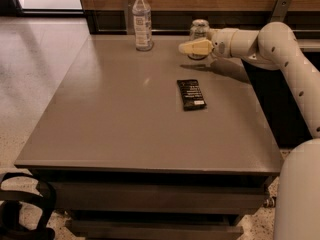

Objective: Pick 7up can

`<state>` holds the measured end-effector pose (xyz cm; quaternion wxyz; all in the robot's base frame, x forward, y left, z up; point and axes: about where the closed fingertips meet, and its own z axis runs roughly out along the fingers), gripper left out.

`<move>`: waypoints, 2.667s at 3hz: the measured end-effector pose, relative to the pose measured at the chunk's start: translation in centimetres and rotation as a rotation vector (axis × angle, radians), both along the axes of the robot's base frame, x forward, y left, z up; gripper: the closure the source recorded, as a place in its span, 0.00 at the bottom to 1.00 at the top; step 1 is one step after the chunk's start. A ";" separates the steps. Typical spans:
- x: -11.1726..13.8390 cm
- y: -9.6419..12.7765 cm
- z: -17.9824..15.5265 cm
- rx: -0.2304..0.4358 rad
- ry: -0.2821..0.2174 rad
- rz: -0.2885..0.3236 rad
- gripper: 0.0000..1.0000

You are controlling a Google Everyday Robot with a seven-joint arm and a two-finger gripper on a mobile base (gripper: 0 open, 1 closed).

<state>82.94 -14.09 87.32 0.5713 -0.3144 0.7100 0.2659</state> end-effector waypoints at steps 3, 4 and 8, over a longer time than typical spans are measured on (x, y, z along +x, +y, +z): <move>0.1 1.2 -0.4 0.002 0.003 0.014 0.87; 0.2 1.5 -0.5 0.003 0.005 0.018 1.00; -0.8 1.0 7.8 -0.086 -0.069 -0.009 1.00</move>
Offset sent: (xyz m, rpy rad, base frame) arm 0.0005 0.0043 -0.0015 0.0004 -0.0007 0.0037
